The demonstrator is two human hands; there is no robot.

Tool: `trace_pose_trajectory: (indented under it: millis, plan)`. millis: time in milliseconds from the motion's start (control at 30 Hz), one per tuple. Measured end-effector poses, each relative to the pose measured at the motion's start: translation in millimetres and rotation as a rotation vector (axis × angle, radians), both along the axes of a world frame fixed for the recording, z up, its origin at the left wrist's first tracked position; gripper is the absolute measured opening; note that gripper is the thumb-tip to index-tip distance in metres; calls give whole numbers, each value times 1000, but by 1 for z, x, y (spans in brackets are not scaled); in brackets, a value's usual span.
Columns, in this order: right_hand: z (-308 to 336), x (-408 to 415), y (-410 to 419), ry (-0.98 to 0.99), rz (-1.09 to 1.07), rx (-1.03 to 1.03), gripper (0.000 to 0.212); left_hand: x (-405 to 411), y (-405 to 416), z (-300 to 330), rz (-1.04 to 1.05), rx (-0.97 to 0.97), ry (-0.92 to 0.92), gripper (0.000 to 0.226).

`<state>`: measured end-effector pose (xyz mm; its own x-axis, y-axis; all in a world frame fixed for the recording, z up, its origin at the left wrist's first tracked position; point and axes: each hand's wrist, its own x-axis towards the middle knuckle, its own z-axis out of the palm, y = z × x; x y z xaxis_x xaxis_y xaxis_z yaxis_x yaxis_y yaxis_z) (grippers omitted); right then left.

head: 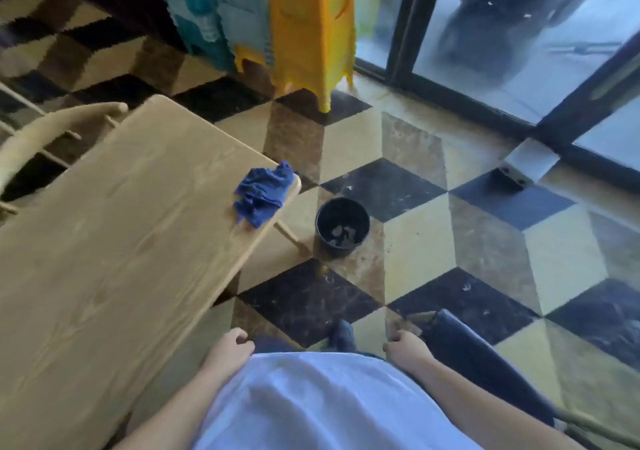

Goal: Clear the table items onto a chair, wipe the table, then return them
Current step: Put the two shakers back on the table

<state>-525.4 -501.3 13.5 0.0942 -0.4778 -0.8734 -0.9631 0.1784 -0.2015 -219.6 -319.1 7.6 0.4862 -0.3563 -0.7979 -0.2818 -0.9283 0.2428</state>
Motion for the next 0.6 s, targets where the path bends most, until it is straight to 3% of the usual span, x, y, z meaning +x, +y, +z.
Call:
trace_pose_trajectory:
  millis: [100,300,433,533,600]
  plan:
    - [1,-28,10,-12,-142,4,31,-7,-48,2,-146,-7,17,20]
    - [3,-78,43,-43,-537,8,25,-44,-145,13,-692,58,48,19]
    - [-6,-95,72,-3,-604,-36,15,-70,-202,20,-919,71,27,17]
    - [-8,-91,85,-26,-672,13,33,-96,-234,26,-1118,107,51,19]
    - [-5,-84,88,-19,-716,-1,33,-108,-255,26,-1295,147,35,18]
